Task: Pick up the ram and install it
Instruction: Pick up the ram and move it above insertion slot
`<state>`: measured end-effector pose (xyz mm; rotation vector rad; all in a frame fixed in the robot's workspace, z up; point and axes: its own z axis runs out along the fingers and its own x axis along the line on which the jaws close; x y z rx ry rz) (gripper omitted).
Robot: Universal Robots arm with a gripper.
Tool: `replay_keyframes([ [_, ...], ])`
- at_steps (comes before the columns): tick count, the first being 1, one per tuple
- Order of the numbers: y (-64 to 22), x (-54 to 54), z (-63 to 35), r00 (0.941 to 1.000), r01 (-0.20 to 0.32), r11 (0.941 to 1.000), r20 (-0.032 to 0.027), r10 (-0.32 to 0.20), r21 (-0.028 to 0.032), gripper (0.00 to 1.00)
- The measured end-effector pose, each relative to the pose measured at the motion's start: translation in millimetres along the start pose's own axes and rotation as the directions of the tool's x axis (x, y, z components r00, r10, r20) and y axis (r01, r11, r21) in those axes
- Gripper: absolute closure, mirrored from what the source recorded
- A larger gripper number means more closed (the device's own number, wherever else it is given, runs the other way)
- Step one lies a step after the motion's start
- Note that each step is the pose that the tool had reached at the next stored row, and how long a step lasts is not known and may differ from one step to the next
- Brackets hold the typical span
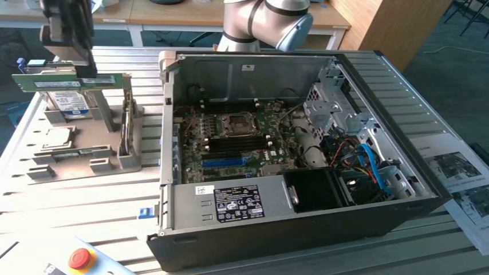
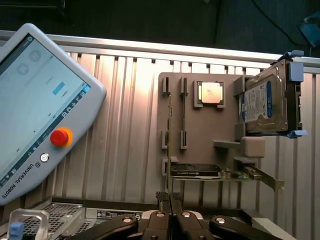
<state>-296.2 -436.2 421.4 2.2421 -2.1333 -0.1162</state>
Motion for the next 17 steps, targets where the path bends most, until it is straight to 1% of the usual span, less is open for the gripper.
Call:
replay_keyframes([
  [7, -28.2, 3.5, -2.5, 1.0, 0.0, 1.0, 0.0004, 0.0, -0.0091, 0.89],
  [17, -61.8, 7.5, -5.3, 1.0, 0.0, 0.9998, 0.001, 0.0, -0.0192, 0.89],
])
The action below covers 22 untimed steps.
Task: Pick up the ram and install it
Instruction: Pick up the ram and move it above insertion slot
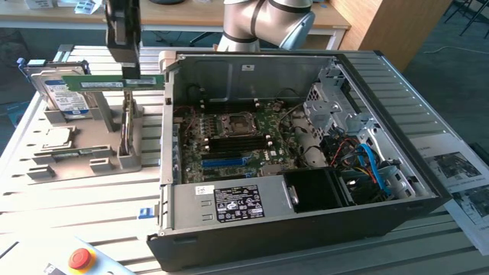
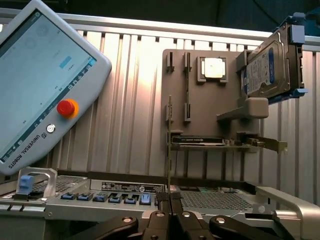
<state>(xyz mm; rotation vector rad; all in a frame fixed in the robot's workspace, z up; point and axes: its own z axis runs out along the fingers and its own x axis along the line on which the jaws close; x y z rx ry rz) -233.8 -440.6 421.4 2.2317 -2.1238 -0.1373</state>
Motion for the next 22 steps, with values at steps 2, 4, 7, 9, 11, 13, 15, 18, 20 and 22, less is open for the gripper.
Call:
replay_keyframes([
  [2, -6.3, 0.8, -0.7, 1.0, 0.0, 1.0, 0.0001, 0.0, -0.002, 0.89],
  [4, -12.5, 1.6, -1.3, 1.0, 0.0, 1.0, 0.0002, 0.0, -0.0037, 0.89],
  [7, -21.2, 2.8, -2.3, 1.0, 0.0, 1.0, 0.0003, 0.0, -0.0057, 0.89],
  [9, -27.3, 3.6, -3.0, 1.0, 0.0, 1.0, 0.0003, 0.0, -0.0071, 0.89],
  [11, -33.5, 4.4, -3.6, 1.0, 0.0, 1.0, 0.0004, 0.0, -0.0086, 0.89],
  [13, -39.7, 5.2, -4.3, 1.0, 0.0, 0.9999, 0.0005, 0.0, -0.0102, 0.89],
  [15, -45.9, 5.9, -4.9, 1.0, 0.0, 0.9999, 0.0006, 0.0, -0.0118, 0.89],
  [18, -55.0, 7.0, -5.9, 1.0, 0.0, 0.9999, 0.0007, 0.0, -0.0144, 0.89],
  [20, -61.2, 7.8, -6.6, 1.0, 0.0, 0.9999, 0.0008, 0.0, -0.0161, 0.89],
  [22, -67.8, 8.8, -7.3, 1.0, 0.0, 0.9998, 0.0009, 0.0, -0.0179, 0.89],
])
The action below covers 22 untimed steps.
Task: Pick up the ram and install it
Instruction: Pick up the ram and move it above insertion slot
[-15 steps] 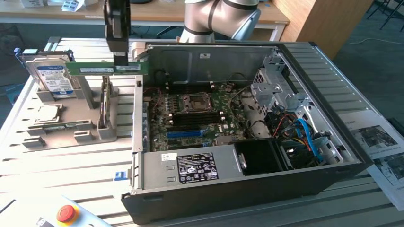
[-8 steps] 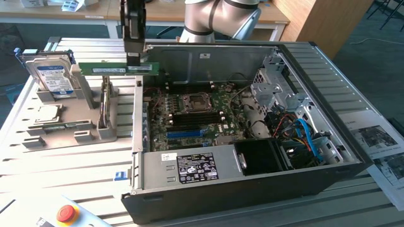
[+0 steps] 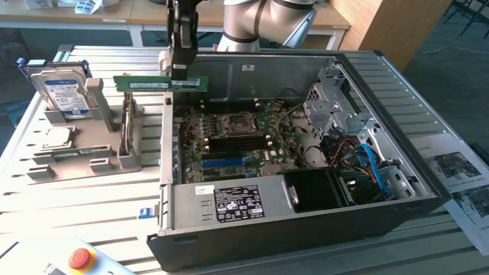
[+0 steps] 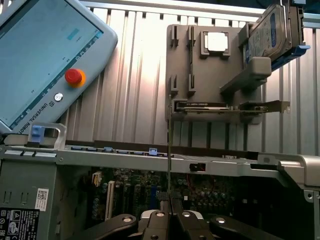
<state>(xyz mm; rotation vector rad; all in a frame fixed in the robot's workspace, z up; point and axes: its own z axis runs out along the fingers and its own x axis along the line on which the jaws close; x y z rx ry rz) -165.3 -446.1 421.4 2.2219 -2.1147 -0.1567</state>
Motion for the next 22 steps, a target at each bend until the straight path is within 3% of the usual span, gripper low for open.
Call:
replay_keyframes([
  [22, -70.4, 10.9, -8.9, 1.0, -0.001, 0.9998, 0.0011, 0.001, -0.0217, 0.89],
])
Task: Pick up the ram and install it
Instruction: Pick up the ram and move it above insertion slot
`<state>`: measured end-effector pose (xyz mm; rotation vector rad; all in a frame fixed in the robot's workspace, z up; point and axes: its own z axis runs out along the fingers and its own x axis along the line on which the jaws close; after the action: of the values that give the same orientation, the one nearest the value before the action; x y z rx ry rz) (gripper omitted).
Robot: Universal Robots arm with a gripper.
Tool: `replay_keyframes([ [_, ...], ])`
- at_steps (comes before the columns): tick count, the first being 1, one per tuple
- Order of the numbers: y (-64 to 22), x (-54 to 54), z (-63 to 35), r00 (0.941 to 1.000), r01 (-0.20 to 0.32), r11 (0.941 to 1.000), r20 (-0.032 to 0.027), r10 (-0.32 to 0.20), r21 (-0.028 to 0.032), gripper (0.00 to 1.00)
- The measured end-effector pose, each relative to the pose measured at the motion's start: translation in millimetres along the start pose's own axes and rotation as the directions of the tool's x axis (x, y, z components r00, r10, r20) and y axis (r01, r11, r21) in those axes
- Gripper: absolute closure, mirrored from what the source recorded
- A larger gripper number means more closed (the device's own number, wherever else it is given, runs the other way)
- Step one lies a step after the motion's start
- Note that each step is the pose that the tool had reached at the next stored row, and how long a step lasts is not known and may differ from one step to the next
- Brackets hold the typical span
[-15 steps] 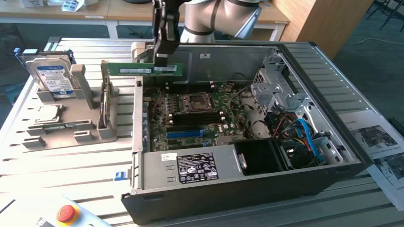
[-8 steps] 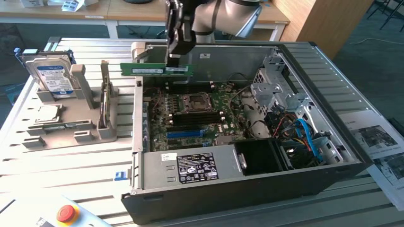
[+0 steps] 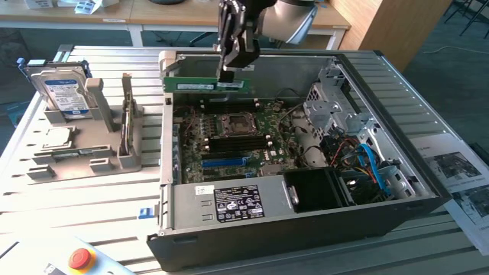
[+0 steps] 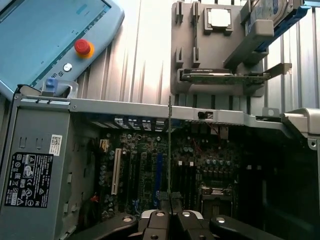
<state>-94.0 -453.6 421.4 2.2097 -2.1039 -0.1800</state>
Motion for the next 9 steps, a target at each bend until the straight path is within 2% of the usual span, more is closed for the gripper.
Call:
replay_keyframes([
  [9, -25.5, 5.3, -3.8, 1.0, 0.0, 1.0, 0.0004, 0.0, -0.007, 0.89],
])
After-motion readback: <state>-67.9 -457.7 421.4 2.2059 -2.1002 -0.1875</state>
